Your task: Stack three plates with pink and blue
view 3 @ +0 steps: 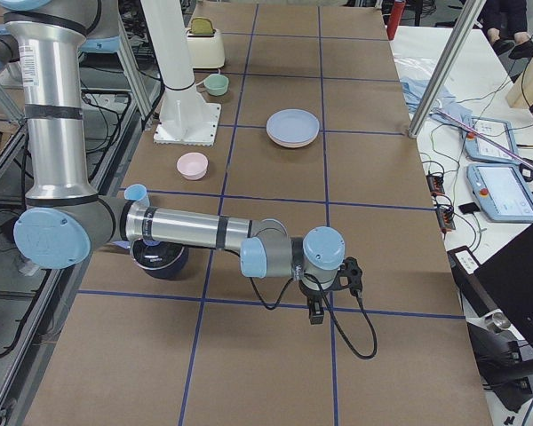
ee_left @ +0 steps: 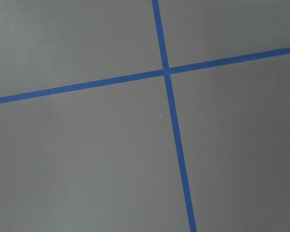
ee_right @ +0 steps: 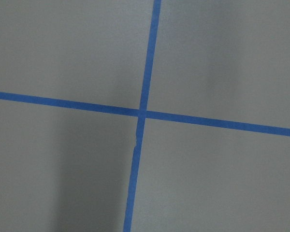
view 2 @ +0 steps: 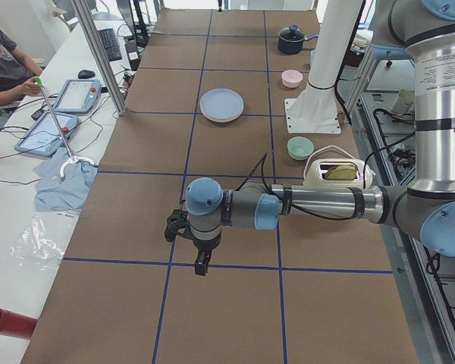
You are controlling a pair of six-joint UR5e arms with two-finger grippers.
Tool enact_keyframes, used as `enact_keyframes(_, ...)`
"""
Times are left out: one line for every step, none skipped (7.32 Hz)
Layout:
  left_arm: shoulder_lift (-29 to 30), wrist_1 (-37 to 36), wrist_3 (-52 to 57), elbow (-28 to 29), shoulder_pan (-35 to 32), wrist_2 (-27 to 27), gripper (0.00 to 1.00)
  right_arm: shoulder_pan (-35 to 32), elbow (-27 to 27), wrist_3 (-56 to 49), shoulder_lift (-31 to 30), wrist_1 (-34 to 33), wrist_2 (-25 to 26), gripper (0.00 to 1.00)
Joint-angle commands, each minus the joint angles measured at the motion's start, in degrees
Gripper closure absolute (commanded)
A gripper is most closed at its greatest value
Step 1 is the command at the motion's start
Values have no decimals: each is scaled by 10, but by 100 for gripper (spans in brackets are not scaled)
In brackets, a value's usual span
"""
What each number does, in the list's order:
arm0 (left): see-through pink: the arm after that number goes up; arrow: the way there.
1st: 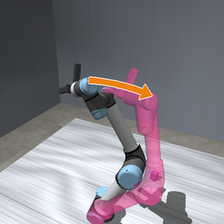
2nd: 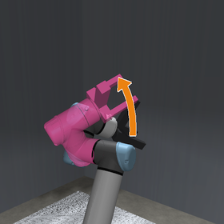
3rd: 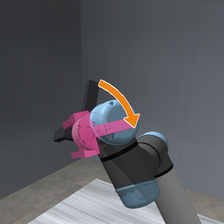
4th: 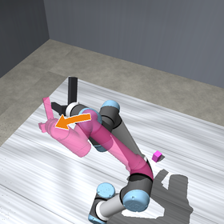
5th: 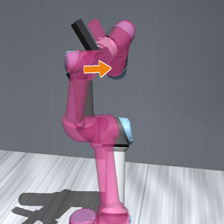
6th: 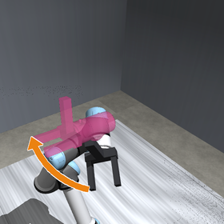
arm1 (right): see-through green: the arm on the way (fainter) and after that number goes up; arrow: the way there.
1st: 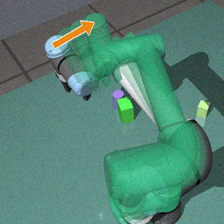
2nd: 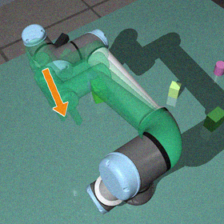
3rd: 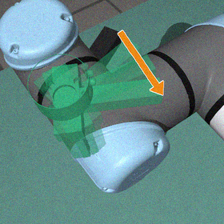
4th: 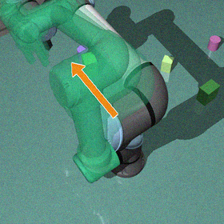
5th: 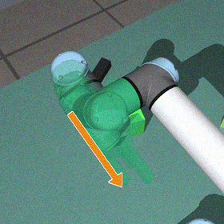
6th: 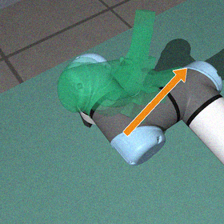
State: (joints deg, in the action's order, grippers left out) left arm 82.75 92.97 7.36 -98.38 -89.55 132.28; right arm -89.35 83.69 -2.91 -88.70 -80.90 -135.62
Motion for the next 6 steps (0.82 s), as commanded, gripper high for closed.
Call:
enact_keyframes(0, -1, 0, 0, -1, 0, 0, -35, 10, 1, 1, -38, -8, 0)
enact_keyframes(0, -1, -2, -2, 0, 0, 0, -42, 51, 1, -6, -89, -9, 0)
enact_keyframes(1, -1, -2, -2, 0, 0, 0, -43, 89, 1, -12, -136, -2, 0)
enact_keyframes(2, 0, -3, -2, 0, 0, 0, -42, 100, 2, -16, -153, -2, 0)
enact_keyframes(2, 0, -3, -5, 0, 0, 0, -42, 107, 23, -23, -152, -1, 0)
enact_keyframes(2, 0, -3, -6, 0, 0, 0, -42, 123, 59, -44, -140, -2, 0)
